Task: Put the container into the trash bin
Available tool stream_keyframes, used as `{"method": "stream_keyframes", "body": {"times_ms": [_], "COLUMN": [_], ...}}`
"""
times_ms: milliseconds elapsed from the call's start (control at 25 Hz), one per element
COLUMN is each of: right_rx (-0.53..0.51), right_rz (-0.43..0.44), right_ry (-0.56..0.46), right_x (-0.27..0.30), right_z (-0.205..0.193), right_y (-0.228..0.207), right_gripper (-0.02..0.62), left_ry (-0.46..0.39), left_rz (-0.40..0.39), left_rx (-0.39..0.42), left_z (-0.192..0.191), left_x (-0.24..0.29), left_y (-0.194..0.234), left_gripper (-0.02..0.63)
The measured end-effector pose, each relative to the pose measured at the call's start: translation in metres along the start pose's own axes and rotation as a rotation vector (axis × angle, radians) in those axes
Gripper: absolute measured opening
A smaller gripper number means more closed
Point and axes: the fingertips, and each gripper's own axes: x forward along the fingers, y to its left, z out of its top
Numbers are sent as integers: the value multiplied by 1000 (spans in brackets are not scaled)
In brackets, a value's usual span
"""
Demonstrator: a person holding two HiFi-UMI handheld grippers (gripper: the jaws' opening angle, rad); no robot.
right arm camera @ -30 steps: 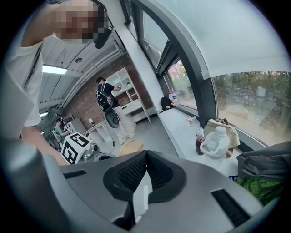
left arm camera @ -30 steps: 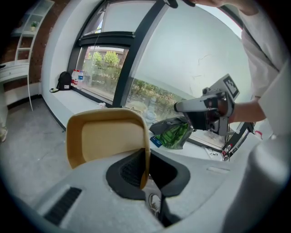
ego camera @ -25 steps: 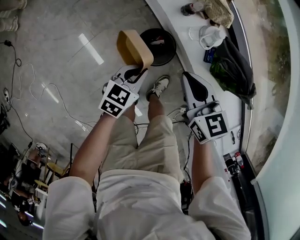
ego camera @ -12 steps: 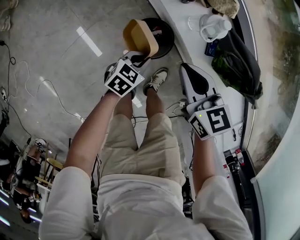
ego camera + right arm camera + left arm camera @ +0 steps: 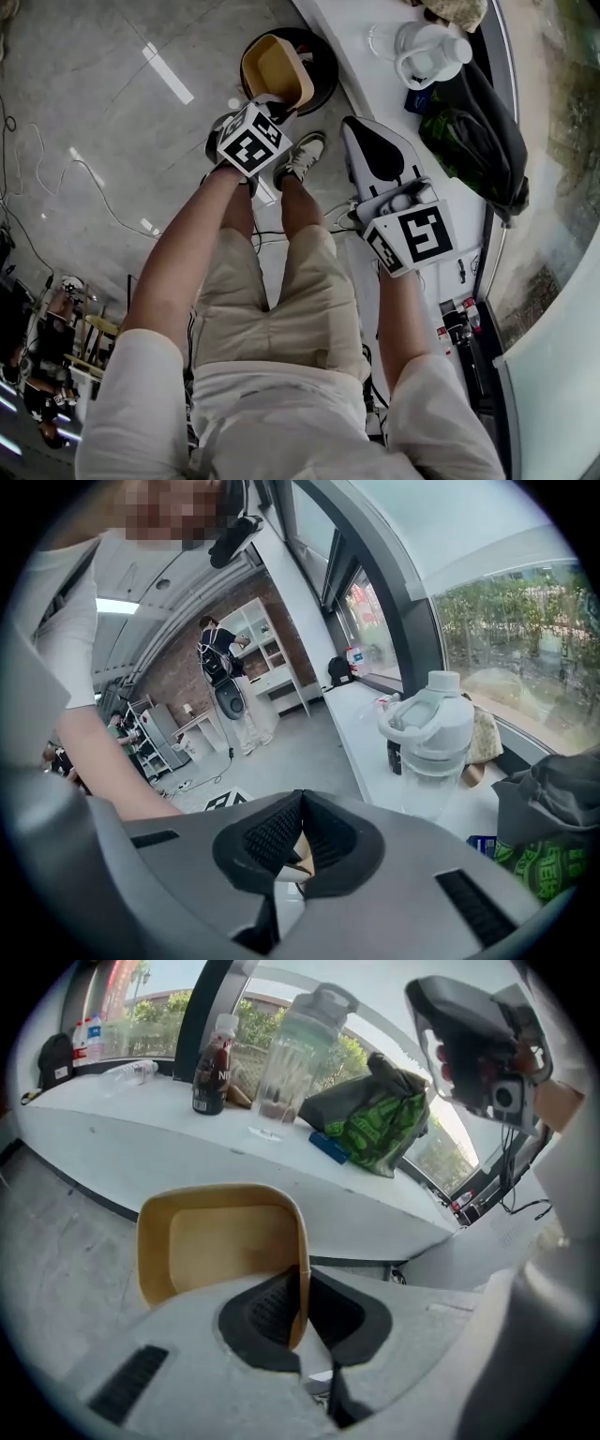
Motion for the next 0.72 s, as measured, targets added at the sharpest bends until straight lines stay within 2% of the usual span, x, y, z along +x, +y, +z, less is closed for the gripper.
{"method": "stream_keyframes", "body": {"times_ms": [280,520,720], "right_rx": [-6,-23,2], "right_rz": [5,31,26], "right_ry": [42,82,87], "right_x": [17,25,32], "right_z": [-19,-37,-54], "right_y": [-16,-23,-30], "right_gripper": [2,2,2], "left_ry": [32,139,225], "left_rz": [-78,-109,-138], "left_rx": [12,2,-13], "left_z": [-7,-26,-46], "left_x": [52,88,116], "left_y": [12,27,36], "left_gripper": [20,20,20]}}
